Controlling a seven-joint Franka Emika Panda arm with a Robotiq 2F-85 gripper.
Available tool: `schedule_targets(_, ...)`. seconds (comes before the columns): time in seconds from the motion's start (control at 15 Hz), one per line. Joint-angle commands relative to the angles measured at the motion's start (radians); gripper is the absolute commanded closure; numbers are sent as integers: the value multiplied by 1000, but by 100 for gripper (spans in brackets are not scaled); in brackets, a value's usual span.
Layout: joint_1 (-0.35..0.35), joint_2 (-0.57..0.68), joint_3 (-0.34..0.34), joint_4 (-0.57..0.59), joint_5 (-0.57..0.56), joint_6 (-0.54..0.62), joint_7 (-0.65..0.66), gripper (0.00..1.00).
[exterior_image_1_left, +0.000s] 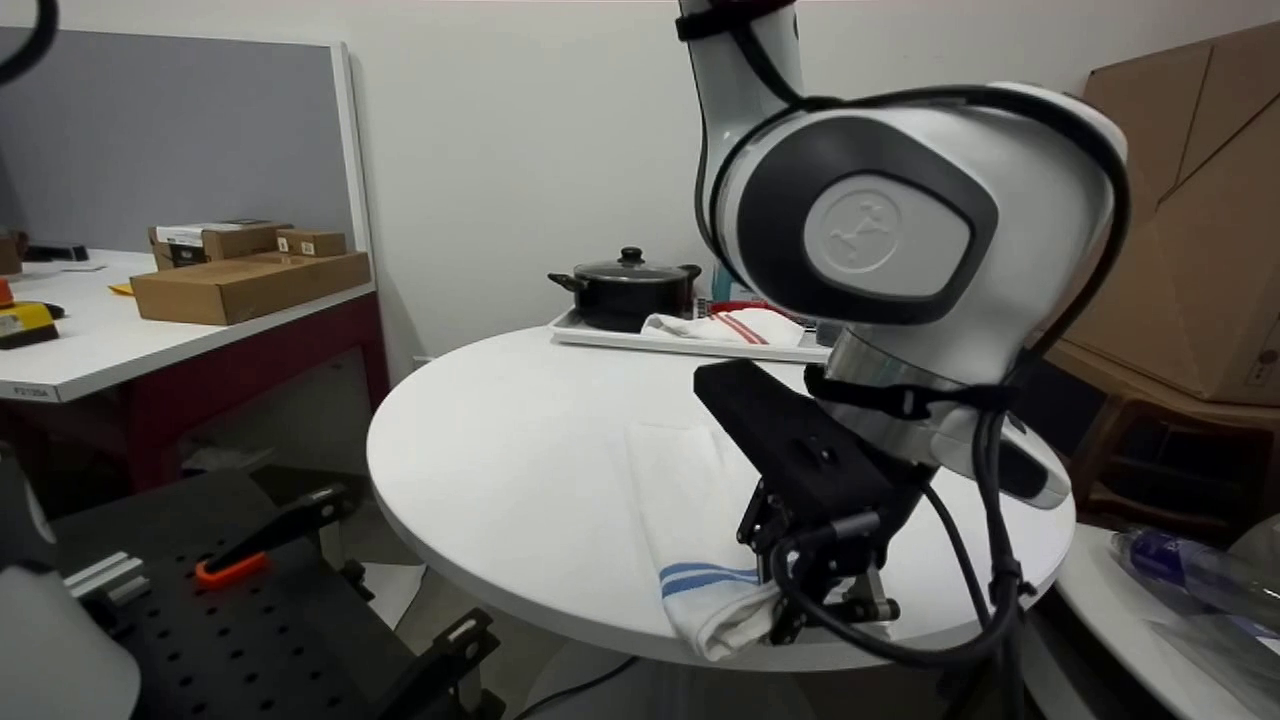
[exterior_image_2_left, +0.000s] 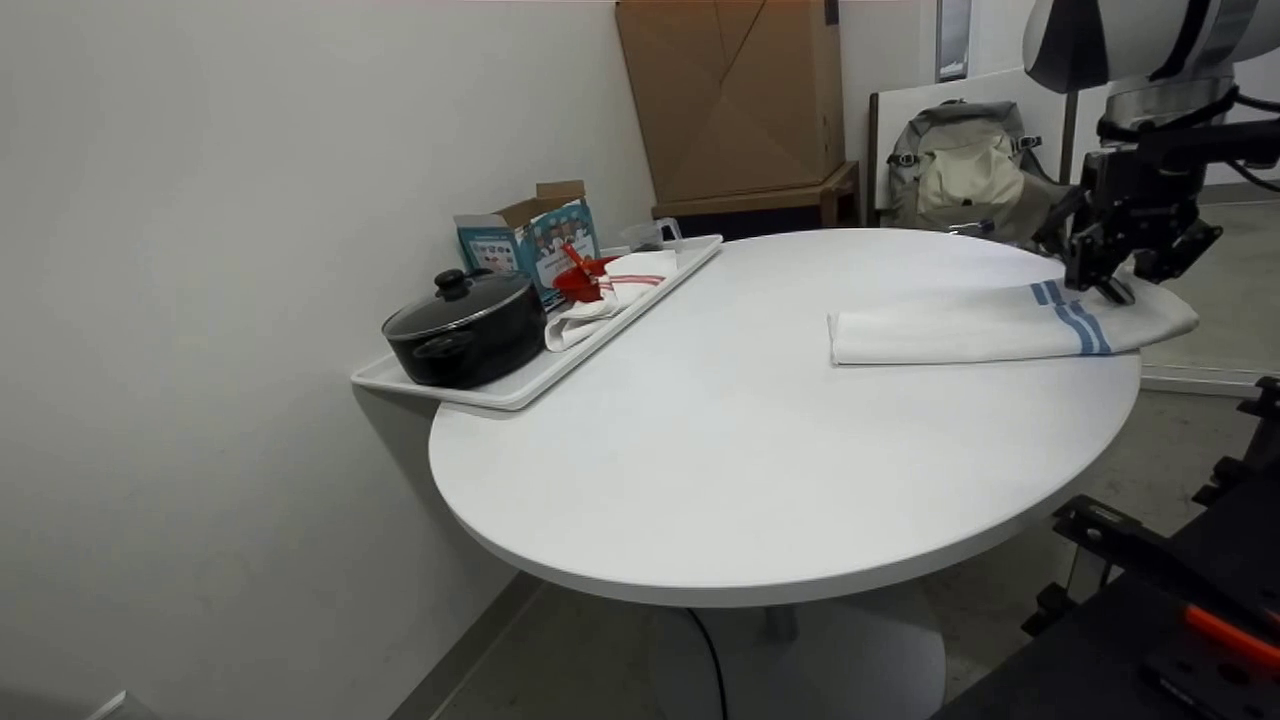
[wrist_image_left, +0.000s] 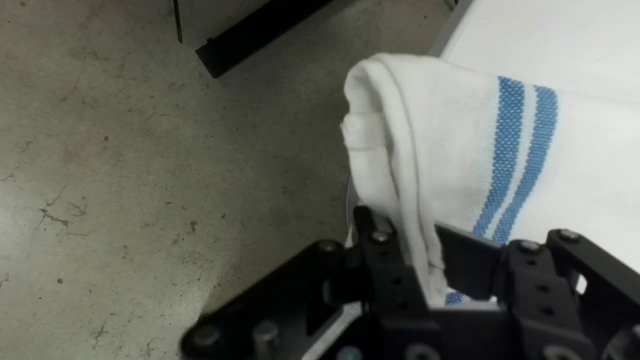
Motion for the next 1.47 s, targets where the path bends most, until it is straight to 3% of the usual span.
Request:
schedule_targets(0.0,14,-173,10,-48,1,-102,-24,93)
schedule_targets(0.33,75,-387,-11,-68,-6,-224,-27,93)
schedule_targets(0.6,147,-473,-6,-69,-9,-279,-14,93)
schedule_targets(1.0,242,-470,5,-61,-7,-289,2,93)
schedule_targets(1.4,262,-434,1,-46,6,-274,46,94)
